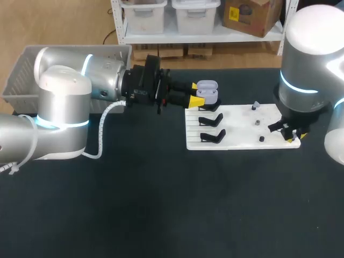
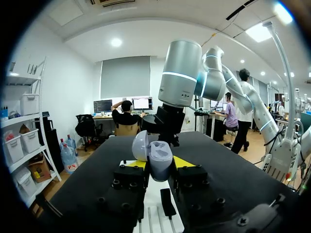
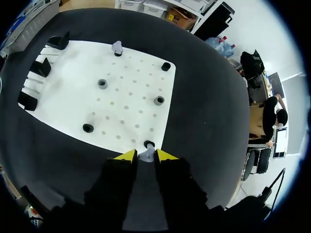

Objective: Pick up each earbud case from the left stands, insert the matching earbuds, close the lid, and place the case in the box.

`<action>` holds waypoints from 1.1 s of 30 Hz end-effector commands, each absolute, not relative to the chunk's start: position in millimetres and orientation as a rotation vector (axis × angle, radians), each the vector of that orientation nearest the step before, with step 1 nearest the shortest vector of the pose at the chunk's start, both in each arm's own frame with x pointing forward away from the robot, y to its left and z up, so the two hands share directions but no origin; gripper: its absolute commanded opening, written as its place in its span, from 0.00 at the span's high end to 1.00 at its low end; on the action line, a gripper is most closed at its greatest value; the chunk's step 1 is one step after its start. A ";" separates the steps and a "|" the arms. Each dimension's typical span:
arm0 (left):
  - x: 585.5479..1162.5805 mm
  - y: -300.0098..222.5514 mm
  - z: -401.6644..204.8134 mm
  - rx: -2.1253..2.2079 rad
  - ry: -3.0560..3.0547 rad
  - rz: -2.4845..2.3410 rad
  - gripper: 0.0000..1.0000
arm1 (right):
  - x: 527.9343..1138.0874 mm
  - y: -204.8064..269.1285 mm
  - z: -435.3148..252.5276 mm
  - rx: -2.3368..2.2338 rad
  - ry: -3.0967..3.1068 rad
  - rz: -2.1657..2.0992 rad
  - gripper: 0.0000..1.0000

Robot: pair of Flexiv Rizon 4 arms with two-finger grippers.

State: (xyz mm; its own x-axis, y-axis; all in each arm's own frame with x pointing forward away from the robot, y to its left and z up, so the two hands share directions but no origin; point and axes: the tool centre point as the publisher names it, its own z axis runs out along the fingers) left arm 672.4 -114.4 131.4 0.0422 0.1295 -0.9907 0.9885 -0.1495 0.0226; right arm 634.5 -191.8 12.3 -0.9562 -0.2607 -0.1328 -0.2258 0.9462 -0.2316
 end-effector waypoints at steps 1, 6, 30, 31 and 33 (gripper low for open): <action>672.6 -114.6 130.3 1.431 1.205 -1.226 1.00 | 632.9 -191.8 12.1 -0.371 2.934 -0.329 1.00; 672.6 -114.6 130.3 1.431 1.205 -1.226 1.00 | 630.5 -190.2 16.5 -0.371 2.928 -0.333 1.00; 672.6 -114.6 130.3 1.431 1.205 -1.226 1.00 | 600.5 -110.2 130.7 -0.260 2.924 -0.151 1.00; 672.6 -114.6 130.3 1.431 1.205 -1.226 1.00 | 599.9 -105.3 130.6 -0.259 2.936 -0.159 1.00; 672.6 -114.6 130.3 1.431 1.205 -1.226 1.00 | 598.9 -96.4 131.8 -0.233 2.942 -0.127 1.00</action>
